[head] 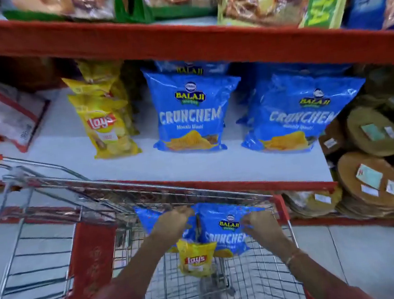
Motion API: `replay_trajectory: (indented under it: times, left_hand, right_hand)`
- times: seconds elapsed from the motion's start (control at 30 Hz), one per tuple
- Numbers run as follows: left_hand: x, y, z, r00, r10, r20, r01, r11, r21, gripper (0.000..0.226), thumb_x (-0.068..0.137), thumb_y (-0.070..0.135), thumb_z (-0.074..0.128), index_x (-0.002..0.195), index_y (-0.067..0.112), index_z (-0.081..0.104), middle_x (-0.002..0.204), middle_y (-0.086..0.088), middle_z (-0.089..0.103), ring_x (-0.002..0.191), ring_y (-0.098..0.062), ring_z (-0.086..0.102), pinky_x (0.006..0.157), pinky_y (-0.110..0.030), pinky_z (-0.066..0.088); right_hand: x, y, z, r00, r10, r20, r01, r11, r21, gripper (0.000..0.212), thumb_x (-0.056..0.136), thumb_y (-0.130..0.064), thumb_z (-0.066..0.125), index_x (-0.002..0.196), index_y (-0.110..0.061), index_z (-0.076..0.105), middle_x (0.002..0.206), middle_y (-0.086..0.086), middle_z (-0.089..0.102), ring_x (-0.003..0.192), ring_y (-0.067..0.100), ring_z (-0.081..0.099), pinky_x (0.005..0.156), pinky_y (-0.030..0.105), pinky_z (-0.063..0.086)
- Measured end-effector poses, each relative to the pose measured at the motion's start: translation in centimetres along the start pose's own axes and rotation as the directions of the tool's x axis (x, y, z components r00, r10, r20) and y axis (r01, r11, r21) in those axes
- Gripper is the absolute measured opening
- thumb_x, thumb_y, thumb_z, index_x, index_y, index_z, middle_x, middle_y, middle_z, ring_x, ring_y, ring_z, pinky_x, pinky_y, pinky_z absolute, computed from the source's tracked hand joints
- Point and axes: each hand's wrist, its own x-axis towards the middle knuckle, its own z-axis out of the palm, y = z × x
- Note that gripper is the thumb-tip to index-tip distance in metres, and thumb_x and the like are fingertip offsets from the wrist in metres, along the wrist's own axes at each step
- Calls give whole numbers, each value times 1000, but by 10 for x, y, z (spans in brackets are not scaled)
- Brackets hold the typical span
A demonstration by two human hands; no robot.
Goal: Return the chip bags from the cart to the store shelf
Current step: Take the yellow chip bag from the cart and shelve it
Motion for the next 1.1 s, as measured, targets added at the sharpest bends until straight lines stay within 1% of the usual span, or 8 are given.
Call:
replay_trajectory:
  times: [0.17,0.37,0.5,0.63,0.7,0.8,0.97,1.1]
  left_hand:
    - [6,-12,60,931,-176,318,135,980,147,33,90,10,53,123,6,48,124,-17,58,114,-33,53,90,-42,44]
    - [-2,-27,114,921,-258,292,235,965,112,23,88,11,48,107,8,61,108,-15,67,101,-32,61,83,-41,50]
    - [-31,-39,105,937,-320,144,347,906,-244,20,82,28,64,100,21,70,99,-8,74,93,-20,66,78,-30,52]
    - [-68,-41,53,929,-361,-80,233,741,-630,9,73,9,75,81,12,75,62,24,69,64,15,59,57,0,38]
    - [-86,-42,23,903,-372,-217,136,724,-676,14,68,7,78,74,19,75,54,33,63,56,13,59,52,-1,37]
    - [-104,-44,-21,838,-388,-385,4,709,-705,13,64,14,81,71,23,75,73,23,72,57,8,61,53,-9,43]
    - [-112,-56,-97,698,-471,-540,-174,620,-765,18,69,-2,74,72,16,75,72,19,74,63,6,64,59,-7,47]
    - [-108,-66,-167,613,-459,-643,-311,608,-731,9,70,1,72,74,10,74,69,24,73,67,5,64,64,-7,48]
  right_hand:
    - [21,-24,50,975,-39,220,18,995,99,44,86,-27,65,123,-7,55,126,17,60,117,30,53,97,38,44]
    - [24,-57,100,977,-36,208,4,989,151,29,90,-17,58,115,-3,60,118,19,64,111,31,58,87,29,47]
    - [9,-66,90,992,-51,118,2,925,381,16,80,-18,70,94,-13,73,93,11,76,86,17,68,79,29,54]
    - [-8,-75,51,997,-81,14,59,820,569,14,74,-18,77,88,-17,75,72,-4,76,56,-10,59,56,3,43]
    - [-17,-84,24,996,-78,-46,89,744,663,13,71,-15,79,82,-23,76,57,-18,70,56,-6,63,57,10,50]
    - [-25,-106,-20,980,-94,-173,190,677,711,21,68,-14,81,75,-33,75,58,-28,69,66,1,70,64,12,54]
    - [-23,-151,-93,925,-143,-352,371,541,755,22,68,-7,80,71,-28,75,63,-22,73,70,4,71,66,12,54]
    - [-13,-189,-151,862,-157,-482,492,483,724,19,69,-7,79,72,-26,74,58,-26,71,66,-5,68,64,6,51]
